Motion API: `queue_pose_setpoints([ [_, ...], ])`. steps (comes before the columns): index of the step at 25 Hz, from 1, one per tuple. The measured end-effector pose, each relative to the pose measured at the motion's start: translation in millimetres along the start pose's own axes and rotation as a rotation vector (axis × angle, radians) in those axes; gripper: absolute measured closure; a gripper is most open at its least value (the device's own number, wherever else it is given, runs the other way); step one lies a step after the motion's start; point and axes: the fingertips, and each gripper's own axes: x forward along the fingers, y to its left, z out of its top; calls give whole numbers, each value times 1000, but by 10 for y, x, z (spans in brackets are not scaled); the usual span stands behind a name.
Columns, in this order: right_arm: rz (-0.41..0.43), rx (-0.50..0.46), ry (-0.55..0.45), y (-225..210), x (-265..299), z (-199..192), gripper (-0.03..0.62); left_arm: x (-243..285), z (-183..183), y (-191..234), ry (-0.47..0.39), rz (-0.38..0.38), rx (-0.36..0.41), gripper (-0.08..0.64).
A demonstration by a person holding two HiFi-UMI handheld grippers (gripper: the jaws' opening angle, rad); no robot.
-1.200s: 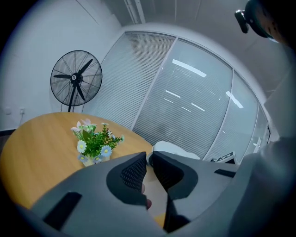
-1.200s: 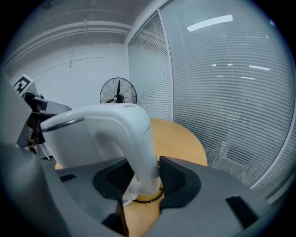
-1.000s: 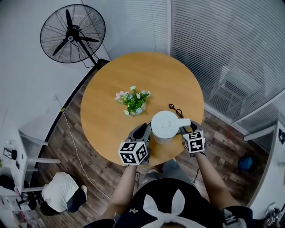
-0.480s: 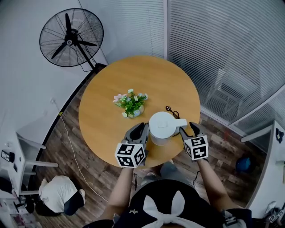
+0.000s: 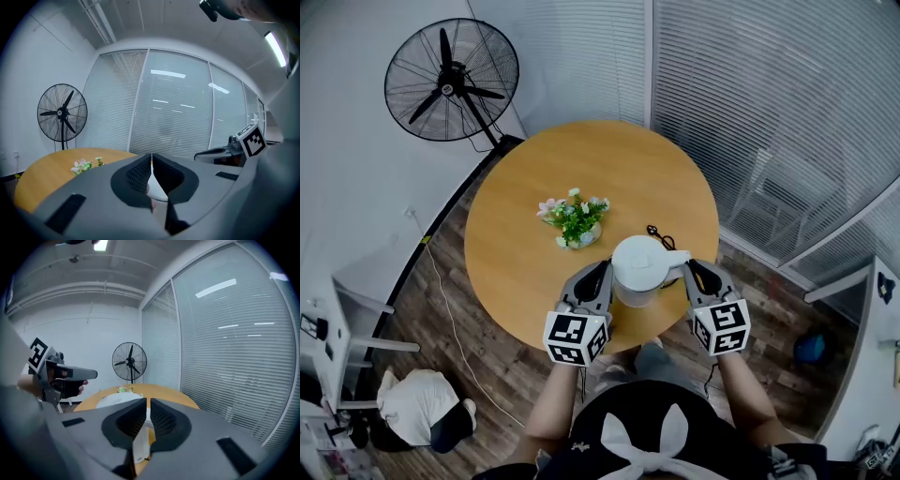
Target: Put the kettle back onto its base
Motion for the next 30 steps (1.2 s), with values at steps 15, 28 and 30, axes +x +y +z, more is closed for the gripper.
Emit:
queue_pose_setpoints([
  [15,75,-11,-52,256,-154,92,571,-2,-69,-288,21,-73,29,526],
  [28,107,-5,-40,344,-149,98,571,-16,-76,-292,25,-71,29,526],
  [30,109,-4,-41,349,-153,104,571,-20,-83,-294,26,-70,29,526],
])
